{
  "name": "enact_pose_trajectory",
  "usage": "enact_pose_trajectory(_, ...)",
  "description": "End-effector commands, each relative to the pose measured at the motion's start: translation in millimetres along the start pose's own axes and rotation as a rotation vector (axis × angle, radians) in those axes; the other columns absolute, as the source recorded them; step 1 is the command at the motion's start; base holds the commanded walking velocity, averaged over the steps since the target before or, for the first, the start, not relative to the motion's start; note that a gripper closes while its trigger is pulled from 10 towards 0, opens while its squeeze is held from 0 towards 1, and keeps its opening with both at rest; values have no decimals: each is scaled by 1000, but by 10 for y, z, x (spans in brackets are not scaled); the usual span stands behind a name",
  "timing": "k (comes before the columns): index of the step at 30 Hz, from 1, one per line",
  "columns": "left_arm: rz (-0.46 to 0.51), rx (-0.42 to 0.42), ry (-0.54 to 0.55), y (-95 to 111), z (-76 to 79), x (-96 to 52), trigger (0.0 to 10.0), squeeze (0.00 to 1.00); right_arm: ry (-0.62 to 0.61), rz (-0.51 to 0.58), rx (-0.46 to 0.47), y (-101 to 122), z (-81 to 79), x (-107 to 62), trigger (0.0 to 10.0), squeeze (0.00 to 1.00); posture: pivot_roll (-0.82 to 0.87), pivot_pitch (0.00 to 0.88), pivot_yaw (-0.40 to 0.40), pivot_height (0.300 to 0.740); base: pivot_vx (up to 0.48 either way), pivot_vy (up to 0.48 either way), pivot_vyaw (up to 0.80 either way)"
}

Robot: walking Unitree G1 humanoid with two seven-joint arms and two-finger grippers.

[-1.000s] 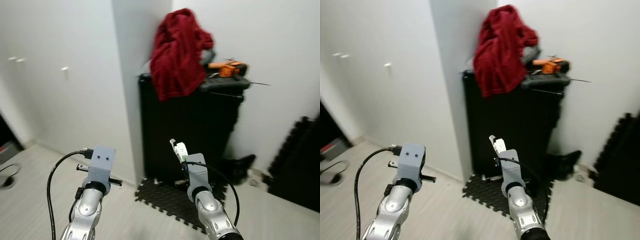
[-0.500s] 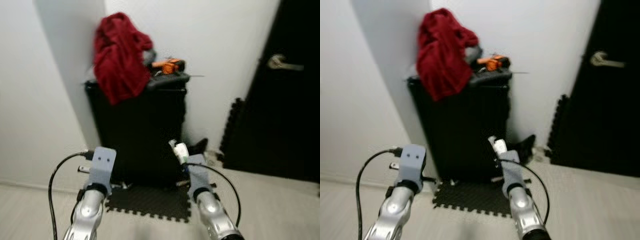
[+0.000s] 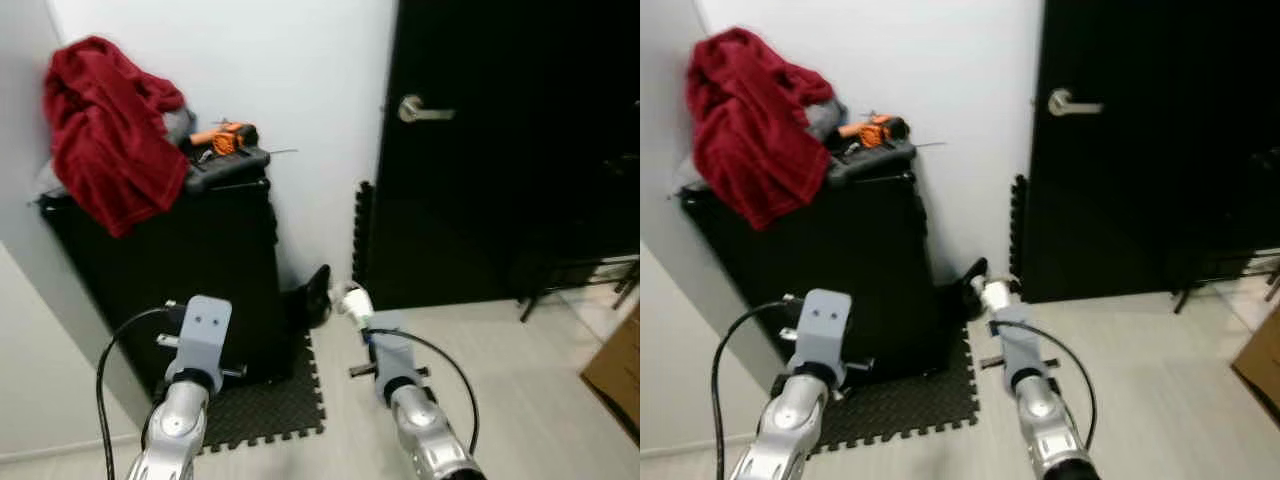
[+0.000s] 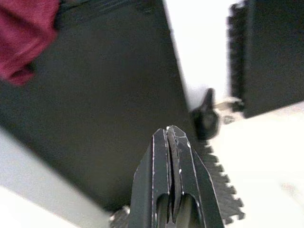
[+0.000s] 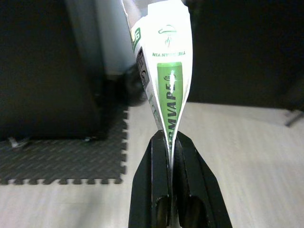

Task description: Clean up the room

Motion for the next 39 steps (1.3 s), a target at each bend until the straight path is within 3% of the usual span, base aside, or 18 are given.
enact_pose_trajectory(1,-21,9,5,-45,-11,-8,10000,0,17,-3,7,-17,-63,-2,10000,0,52,0,34,740,0,0,-800)
enact_pose_trajectory(33,-35,-17,11,-55,25,-5,10000,0,17,-1,-3,3,-39,7,10000,0,44,0,28,740,0,0,-800)
enact_pose_trajectory(39,-58,-44,-1,-110,55,-10,10000,0,-52,38,-9,59,61,8,10000,0,37,0,29,740,0,0,-800)
Point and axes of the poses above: a point about 5 cm out from each wrist's last joint towards the gripper, its own x axis pointing out of the wrist towards the gripper, its own y axis along the axis of the wrist's last joint, z = x × y, the point moved 1 cm from there along x, pointing out of the wrist towards the gripper, and after that the axes turned 14 degrees about x, right-handed, at the moved point
